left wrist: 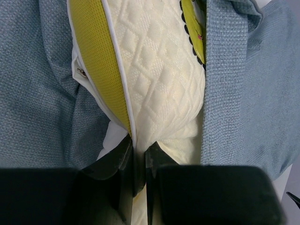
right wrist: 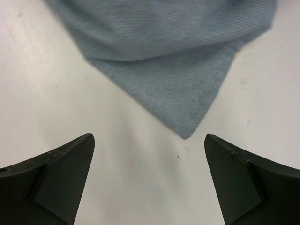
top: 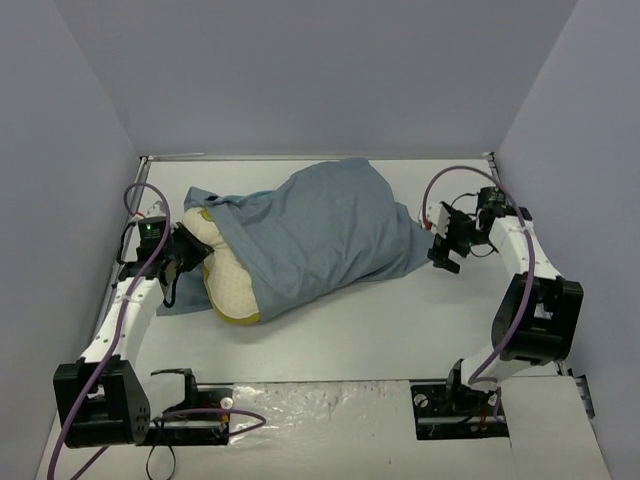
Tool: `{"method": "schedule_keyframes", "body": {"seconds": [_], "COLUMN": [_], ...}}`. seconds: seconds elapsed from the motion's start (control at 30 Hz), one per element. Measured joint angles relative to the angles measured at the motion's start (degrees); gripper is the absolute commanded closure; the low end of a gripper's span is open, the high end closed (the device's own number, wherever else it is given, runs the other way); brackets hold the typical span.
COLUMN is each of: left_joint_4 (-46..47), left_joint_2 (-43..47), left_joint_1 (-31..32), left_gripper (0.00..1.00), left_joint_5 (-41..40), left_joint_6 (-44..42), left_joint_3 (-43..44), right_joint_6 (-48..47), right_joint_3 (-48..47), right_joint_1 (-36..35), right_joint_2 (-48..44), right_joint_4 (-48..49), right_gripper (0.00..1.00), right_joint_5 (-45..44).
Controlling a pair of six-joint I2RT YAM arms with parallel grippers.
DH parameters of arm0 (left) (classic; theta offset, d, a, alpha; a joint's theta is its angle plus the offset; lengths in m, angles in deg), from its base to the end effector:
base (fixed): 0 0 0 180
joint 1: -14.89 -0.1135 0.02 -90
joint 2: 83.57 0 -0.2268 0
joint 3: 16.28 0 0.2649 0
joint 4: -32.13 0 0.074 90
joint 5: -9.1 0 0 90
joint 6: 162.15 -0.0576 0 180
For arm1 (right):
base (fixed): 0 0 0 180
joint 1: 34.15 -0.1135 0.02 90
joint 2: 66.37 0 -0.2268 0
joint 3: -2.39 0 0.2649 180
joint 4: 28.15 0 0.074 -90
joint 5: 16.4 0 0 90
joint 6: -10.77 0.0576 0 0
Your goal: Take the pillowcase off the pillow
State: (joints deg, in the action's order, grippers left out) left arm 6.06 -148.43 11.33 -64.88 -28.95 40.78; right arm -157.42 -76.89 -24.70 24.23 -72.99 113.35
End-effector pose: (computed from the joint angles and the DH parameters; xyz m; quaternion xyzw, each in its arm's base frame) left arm 0.2939 0.0024 0.2108 -0.2866 0.8281 -0.2736 0.3966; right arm 0.3493 -0.0208 0.1900 -0.5896 0.6868 0.0452 0.4227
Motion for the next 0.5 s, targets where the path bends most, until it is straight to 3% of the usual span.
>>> {"method": "schedule_keyframes", "body": {"seconds": [0.1, 0.17, 0.33, 0.5], "left_joint_4": [-0.4, -0.5, -1.1, -1.5], "left_joint_2": [-0.5, -0.5, -0.5, 0.5], "left_joint_1": [0.0, 0.0, 0.0, 0.0], "left_gripper": [0.98, 0.98, 0.98, 0.98], "left_joint_5": [0.8, 1.2, 1.9, 2.1], "left_joint_6": [-0.6, -0.8, -1.2, -1.6], "left_joint_3": [0.5, 0.7, 0.7, 0.7], "right_joint_6": [-8.7, -9.5, -3.4, 3.0], "right_joint_3": [2.8, 2.7, -0.8, -4.5], "right_joint_1": [-1.4, -3.9, -9.6, -9.4], "right_joint_2": [-1.6, -0.5, 7.4, 14.4], "right_joint_4": [-2.3, -0.9, 5.2, 9.3], "right_gripper": [0.00, 0.01, 0.11, 0.24], "right_joint_5": [-0.9, -2.1, -6.1, -10.2]}}
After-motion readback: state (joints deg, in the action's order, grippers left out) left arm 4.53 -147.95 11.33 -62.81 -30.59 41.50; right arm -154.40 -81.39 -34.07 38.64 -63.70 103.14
